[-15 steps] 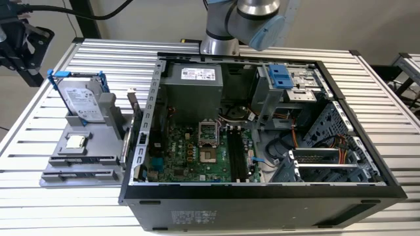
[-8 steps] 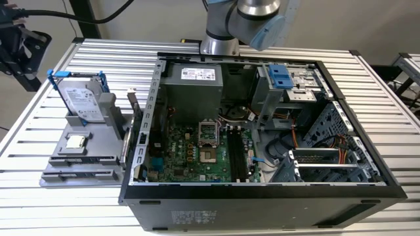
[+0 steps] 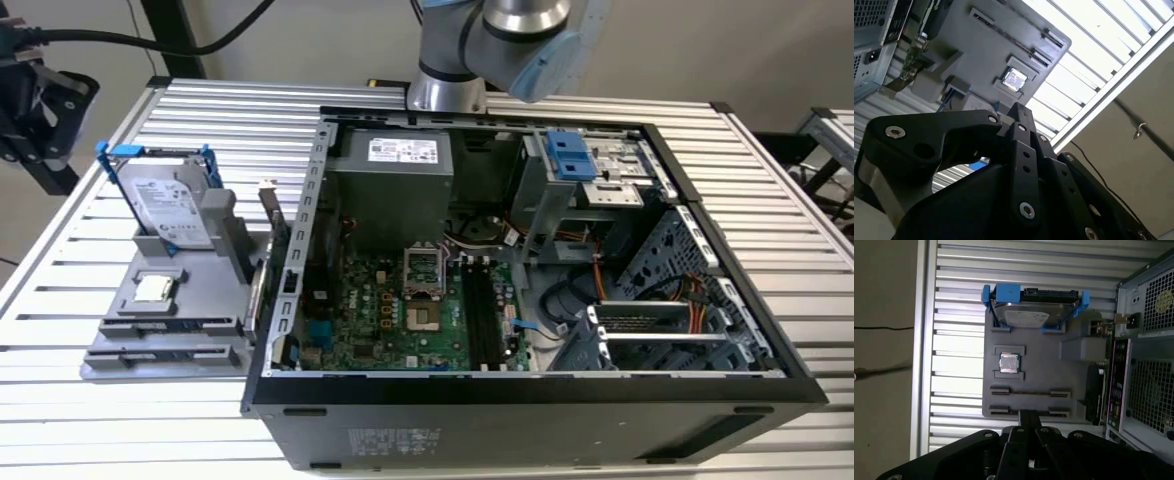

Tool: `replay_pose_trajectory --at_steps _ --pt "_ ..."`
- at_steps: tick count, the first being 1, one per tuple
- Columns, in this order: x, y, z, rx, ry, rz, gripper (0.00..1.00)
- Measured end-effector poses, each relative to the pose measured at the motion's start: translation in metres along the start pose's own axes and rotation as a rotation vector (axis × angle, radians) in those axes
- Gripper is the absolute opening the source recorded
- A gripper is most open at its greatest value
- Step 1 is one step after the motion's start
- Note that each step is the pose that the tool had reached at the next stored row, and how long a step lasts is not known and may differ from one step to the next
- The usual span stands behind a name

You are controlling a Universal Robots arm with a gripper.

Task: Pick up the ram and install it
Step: 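Reach for the ram, then pick up the ram and move it above insertion slot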

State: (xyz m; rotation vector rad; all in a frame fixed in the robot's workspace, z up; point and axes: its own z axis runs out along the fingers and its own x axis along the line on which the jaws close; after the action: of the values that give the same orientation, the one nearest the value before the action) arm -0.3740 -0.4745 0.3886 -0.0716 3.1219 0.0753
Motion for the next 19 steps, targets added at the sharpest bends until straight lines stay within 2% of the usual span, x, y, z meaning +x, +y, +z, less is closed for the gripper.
replay_pose_trajectory --at_steps 19 --pt "0.0011 -0.0242 -0.0001 0.0001 0.0 0.0 0.0"
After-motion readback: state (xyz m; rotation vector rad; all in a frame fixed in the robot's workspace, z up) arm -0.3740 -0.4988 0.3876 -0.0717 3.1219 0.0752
